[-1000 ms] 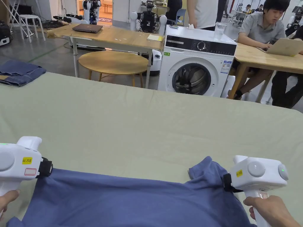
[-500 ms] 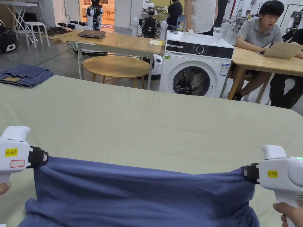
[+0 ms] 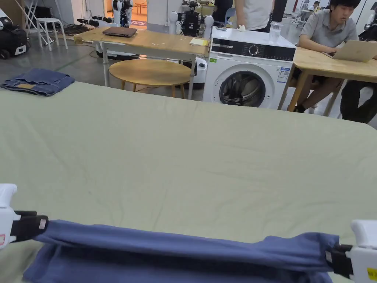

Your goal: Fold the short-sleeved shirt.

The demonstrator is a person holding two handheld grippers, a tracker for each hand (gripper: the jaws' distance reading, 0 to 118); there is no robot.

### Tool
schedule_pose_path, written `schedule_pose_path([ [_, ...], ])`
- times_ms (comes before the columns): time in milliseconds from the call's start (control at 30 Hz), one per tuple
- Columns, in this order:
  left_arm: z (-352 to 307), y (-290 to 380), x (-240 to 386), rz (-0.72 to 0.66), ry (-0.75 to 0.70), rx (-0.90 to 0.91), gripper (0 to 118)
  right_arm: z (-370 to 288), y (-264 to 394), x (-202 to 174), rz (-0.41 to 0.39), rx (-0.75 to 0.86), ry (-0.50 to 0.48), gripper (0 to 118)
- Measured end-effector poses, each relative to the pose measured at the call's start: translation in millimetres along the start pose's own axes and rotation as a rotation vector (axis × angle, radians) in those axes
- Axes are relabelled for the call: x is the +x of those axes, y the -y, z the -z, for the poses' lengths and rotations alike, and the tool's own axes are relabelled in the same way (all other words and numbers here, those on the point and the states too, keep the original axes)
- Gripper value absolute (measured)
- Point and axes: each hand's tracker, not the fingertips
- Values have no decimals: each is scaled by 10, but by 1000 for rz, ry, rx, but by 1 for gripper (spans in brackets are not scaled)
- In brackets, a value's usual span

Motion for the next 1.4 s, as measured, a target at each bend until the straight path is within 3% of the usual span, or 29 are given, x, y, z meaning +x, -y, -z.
schedule_pose_path([
  [200,211,374,-49,31,-25,-118,0,252,448,-96,-33,-130,46,0],
  [567,515,532,-4,87,-89,-157,0,625,626,-132,-13,-146,68,1],
  [633,476,481,10,74,-98,-156,2,599,605,-167,-37,-140,86,8],
  [667,448,455,15,65,-95,-158,10,559,571,-181,-45,-144,98,18],
  [700,406,408,33,54,-99,-154,28,493,531,-192,-51,-130,124,40],
  [733,357,349,68,52,-113,-134,38,396,475,-199,-47,-89,143,60],
  [767,325,311,94,58,-131,-108,41,337,434,-199,-31,-66,139,68],
  [833,227,195,160,61,-129,-28,47,180,296,-218,-1,4,149,68],
  [1033,149,-64,491,73,-79,176,48,-32,1,-477,39,244,237,68],
  [1133,143,-140,702,76,-63,297,48,-64,-116,-670,105,400,185,68],
  [1267,98,-214,961,89,-65,464,48,-70,-241,-1042,107,599,132,68],
  [1333,114,-248,1049,118,-105,549,48,-83,-298,-1276,95,695,129,61],
  [1400,99,-274,1128,135,-140,600,44,-83,-350,-1450,90,749,122,47],
])
